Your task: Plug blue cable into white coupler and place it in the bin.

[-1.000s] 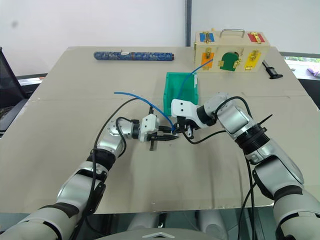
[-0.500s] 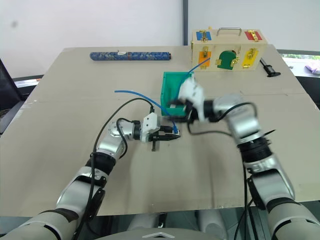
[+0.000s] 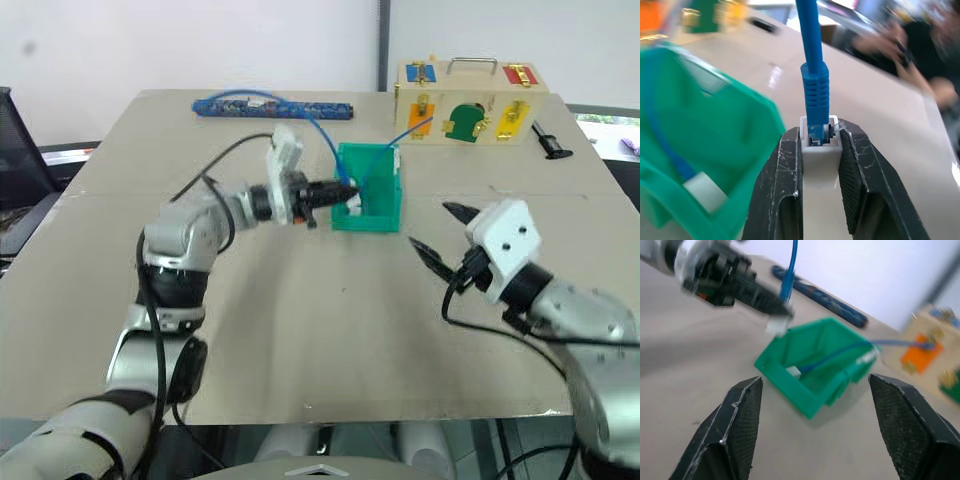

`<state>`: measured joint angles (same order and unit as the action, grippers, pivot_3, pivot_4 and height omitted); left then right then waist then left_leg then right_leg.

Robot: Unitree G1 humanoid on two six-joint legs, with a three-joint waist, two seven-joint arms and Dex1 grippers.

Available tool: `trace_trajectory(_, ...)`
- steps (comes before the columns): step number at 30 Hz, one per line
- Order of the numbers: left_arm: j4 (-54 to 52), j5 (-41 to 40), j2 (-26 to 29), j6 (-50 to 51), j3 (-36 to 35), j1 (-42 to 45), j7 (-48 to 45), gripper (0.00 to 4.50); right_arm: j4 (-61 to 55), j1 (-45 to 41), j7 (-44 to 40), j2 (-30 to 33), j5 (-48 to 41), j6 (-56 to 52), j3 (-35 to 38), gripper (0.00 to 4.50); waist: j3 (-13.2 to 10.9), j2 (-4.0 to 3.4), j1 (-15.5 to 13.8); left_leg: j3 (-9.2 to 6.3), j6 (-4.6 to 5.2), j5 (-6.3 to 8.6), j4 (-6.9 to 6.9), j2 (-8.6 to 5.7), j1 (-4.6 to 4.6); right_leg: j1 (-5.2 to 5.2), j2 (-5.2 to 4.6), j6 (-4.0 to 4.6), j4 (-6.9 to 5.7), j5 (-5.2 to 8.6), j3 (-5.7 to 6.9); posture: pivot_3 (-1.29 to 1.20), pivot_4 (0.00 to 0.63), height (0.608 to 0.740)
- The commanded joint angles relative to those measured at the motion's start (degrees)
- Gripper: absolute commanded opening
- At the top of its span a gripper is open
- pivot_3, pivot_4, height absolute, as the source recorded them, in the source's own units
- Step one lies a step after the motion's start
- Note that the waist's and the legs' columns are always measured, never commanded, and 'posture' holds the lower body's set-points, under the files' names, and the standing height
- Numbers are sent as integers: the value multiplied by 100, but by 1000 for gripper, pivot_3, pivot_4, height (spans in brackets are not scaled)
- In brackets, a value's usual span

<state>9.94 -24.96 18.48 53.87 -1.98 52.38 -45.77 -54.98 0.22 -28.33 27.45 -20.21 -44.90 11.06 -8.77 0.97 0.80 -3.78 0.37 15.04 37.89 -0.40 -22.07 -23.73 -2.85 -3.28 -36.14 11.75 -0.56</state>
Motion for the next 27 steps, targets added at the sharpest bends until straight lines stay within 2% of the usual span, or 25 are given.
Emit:
trace_trajectory(1,610,133,-217,255,-70,597,666,394,-499,350,724,-307,107,187,-194,3259,-1,1,24,9,0,0,-4,0,14,11,0,0,0,0,-10,0,150,740)
trace_trajectory(9,2770,742,-797,-705,141,1618,1246,394,-502,1095,1422,-320,151,906,-718,3259,-9,11,-19,18,-1,-1,-22,-2,16,11,0,3,18,0,-19,0,150,740)
trace_trajectory(11,3280,730,-917,-919,-18,1868,1338,1402,-502,1193,1509,-259,133,1005,-762,3350,-14,18,-15,20,-1,0,-22,-6,11,9,-2,3,26,-1,-20,0,150,740)
trace_trajectory(12,3464,740,-937,-1006,-44,1958,1335,1617,-502,1228,1546,-230,124,1043,-783,3350,-16,21,-14,21,-1,0,-22,-7,10,9,-3,3,26,-1,-22,0,150,740)
trace_trajectory(14,3680,782,-941,-1056,-30,2085,1282,2488,-502,1272,1603,-171,98,1099,-797,3350,-21,27,1,21,-1,0,-22,-7,10,8,-4,3,27,-1,-22,0,150,740)
trace_trajectory(15,3731,808,-917,-1009,-17,2130,1278,3118,-502,1278,1623,-141,62,1116,-786,3350,-22,27,7,21,0,0,-23,-7,11,8,-3,3,26,-1,-23,0,150,740)
trace_trajectory(17,3734,851,-837,-880,0,2155,1268,3767,-502,1285,1654,-87,-1,1139,-765,3350,-22,27,7,21,0,0,-29,-7,13,7,-3,3,26,-1,-24,0,150,740)
trace_trajectory(18,3683,838,-792,-773,-13,2146,1257,4314,-502,1285,1660,-53,-30,1144,-759,3350,-22,27,7,22,0,0,-35,-7,16,7,-3,1,25,1,-24,0,150,740)
trace_trajectory(19,3461,773,-711,-538,-32,2087,1223,4436,-502,1270,1654,-20,-60,1131,-753,3350,-23,27,10,22,0,0,-37,-6,17,7,-3,1,25,1,-24,0,150,740)
trace_trajectory(24,1427,235,-291,309,-243,1318,1029,4436,-502,1154,1574,99,-304,1007,-625,3350,-27,26,33,24,-1,0,-40,-3,16,1,-2,14,22,-6,-29,0,150,740)
trace_trajectory(27,-62,64,59,12,-251,424,768,4436,-474,1081,1392,198,-505,894,-423,3350,-28,24,21,28,-2,-1,-44,1,17,-1,-3,19,21,-10,-35,0,150,740)
